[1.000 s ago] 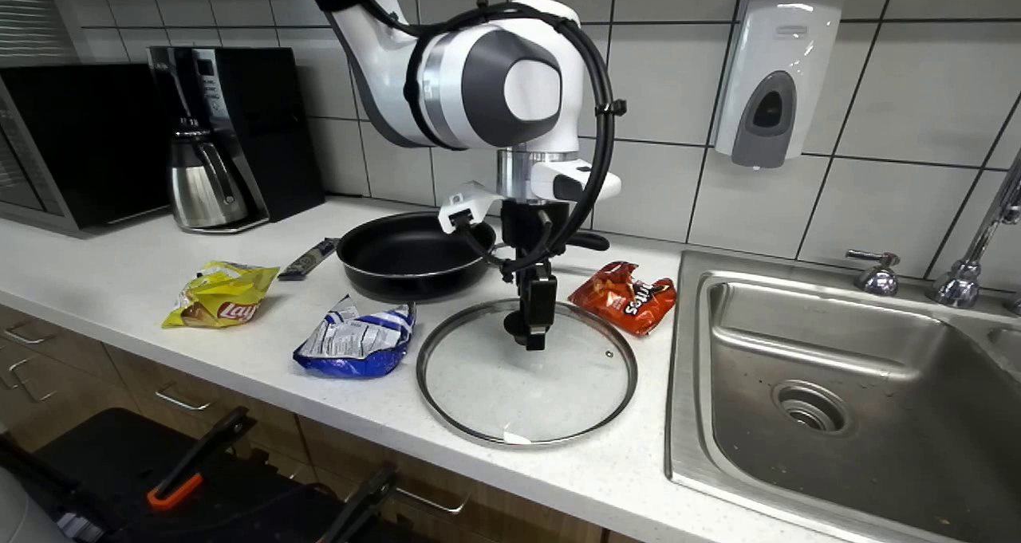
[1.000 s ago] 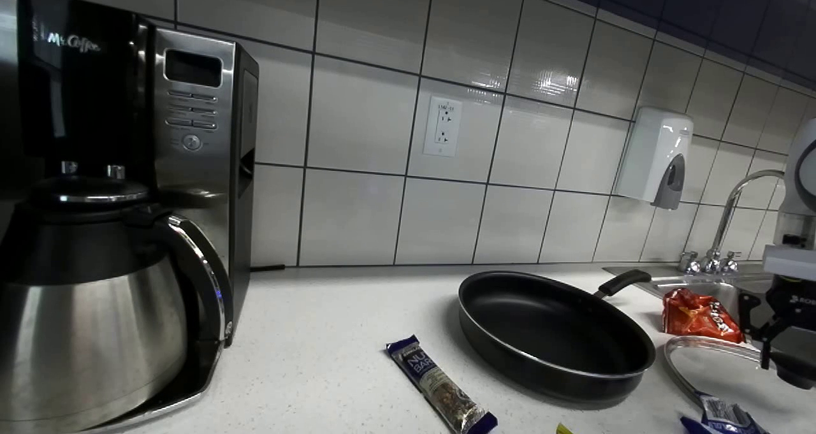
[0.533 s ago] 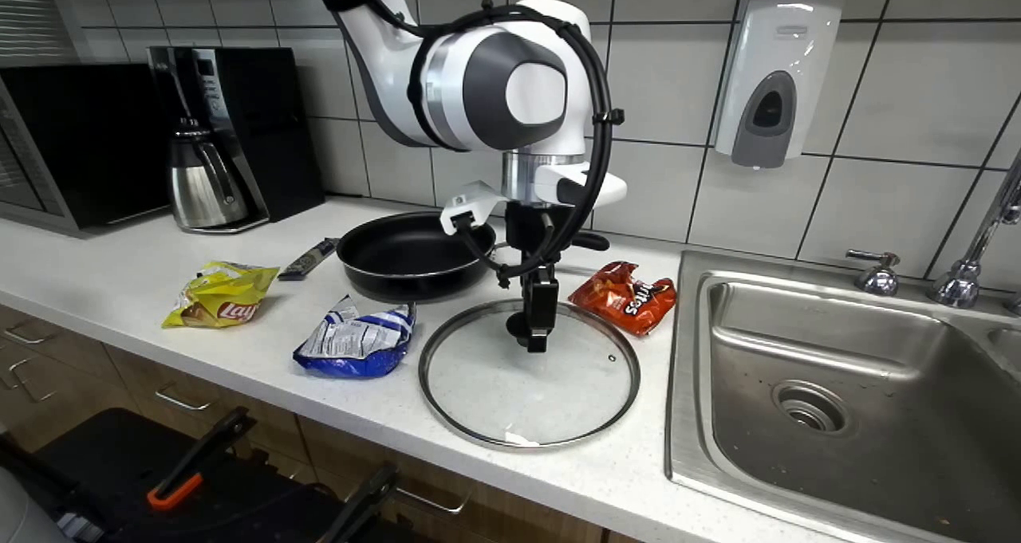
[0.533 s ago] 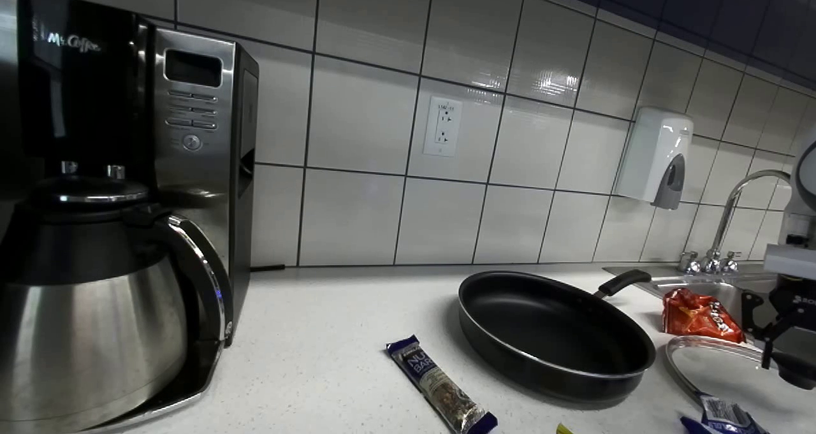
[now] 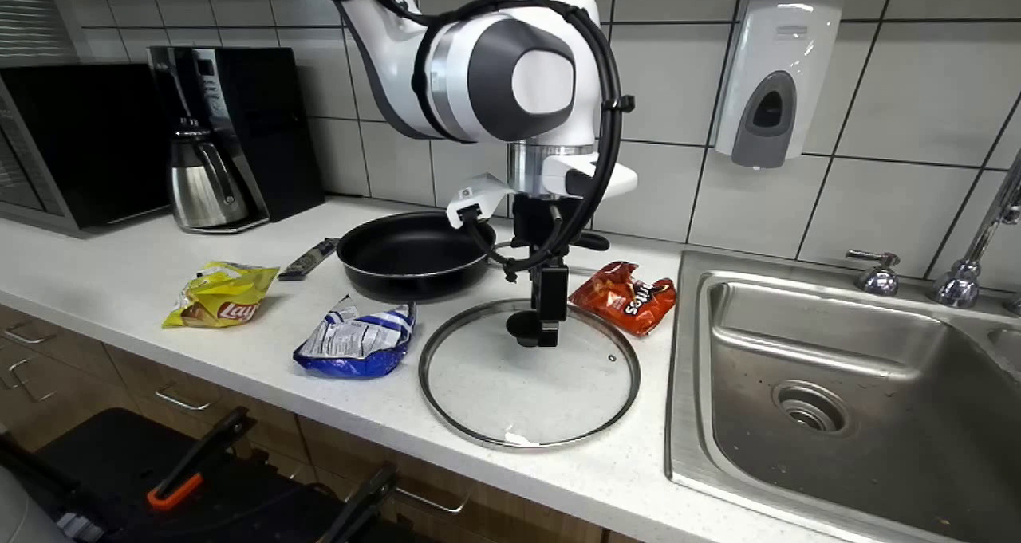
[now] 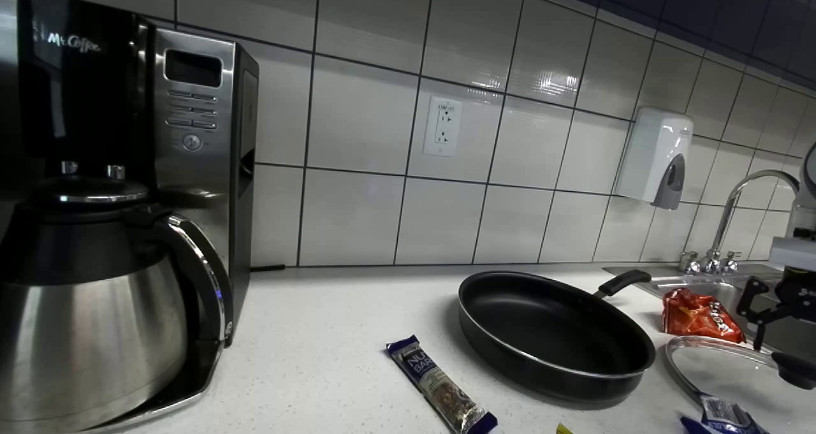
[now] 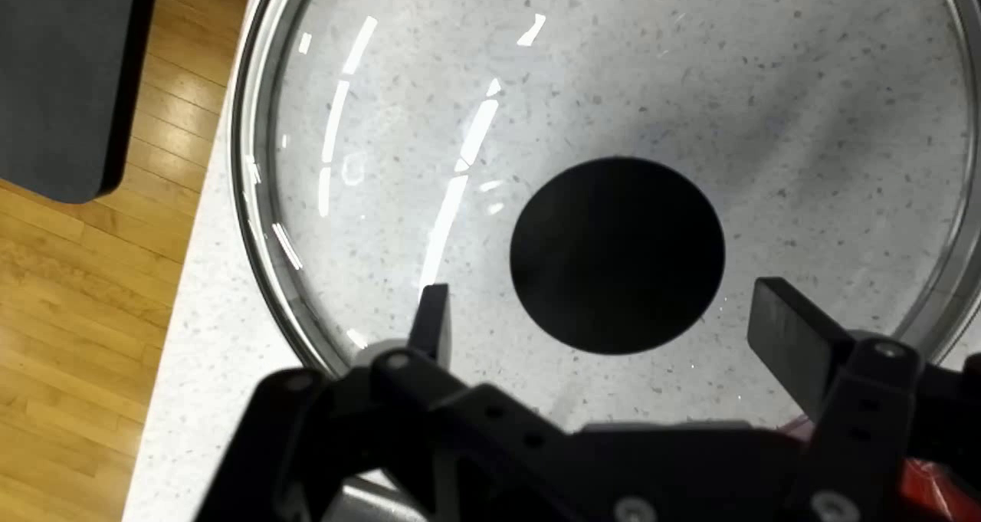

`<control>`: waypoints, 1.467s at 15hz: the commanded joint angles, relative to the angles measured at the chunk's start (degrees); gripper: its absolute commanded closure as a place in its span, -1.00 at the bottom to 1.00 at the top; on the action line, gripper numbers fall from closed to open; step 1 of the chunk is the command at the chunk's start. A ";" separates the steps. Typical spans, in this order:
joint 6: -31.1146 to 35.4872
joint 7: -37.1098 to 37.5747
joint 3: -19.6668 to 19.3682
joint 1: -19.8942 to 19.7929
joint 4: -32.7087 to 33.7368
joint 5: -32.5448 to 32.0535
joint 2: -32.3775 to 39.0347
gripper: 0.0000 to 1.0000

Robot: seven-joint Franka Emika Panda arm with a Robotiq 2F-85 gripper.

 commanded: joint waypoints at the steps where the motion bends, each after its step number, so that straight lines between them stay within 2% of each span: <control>1: -0.56 0.59 -1.33 0.34 0.77 -1.50 -1.92 -1.00; 11: 0.11 2.34 -3.52 -0.08 9.43 -1.64 1.67 -1.00; 12: -0.06 0.06 -3.05 -0.27 7.33 -0.36 0.46 -1.00; 22: -0.04 0.70 -2.95 -0.09 7.81 0.13 1.17 -1.00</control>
